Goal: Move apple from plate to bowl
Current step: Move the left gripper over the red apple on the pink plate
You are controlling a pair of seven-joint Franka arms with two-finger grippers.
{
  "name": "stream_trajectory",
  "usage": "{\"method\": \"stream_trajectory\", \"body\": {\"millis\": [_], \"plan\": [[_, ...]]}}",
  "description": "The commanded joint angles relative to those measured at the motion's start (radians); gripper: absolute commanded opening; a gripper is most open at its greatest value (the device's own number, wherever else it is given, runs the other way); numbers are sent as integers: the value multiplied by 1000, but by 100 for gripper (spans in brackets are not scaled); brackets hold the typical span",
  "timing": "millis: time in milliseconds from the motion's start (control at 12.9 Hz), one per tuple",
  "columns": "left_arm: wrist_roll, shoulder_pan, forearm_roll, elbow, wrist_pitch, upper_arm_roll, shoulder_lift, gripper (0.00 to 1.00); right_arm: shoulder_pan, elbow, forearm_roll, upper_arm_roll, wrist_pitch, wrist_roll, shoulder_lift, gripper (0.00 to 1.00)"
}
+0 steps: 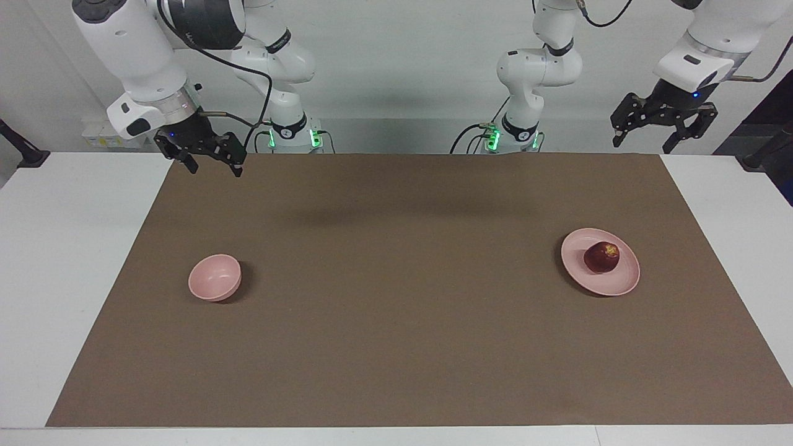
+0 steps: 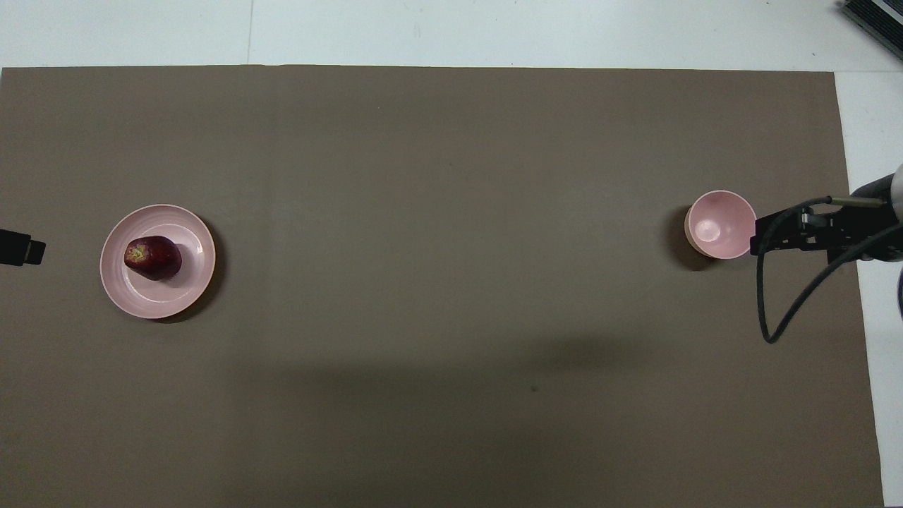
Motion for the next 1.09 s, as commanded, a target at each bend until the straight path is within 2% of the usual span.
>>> {"method": "stream_trajectory", "body": {"millis": [0,389,777,1011], "plan": [[3,-9,-11,-137,93,5,-45,100,-17,7,7,12,-6,-9,2,100],[5,2,-11,-335,305,5,-49,100,-17,7,7,12,-6,-8,2,100],[12,45,-11,-455,498,8,-33,100,-17,7,7,12,-6,-9,2,100],[43,85,-12,-478,592,8,20,100,-17,7,7,12,-6,-9,2,100]]}}
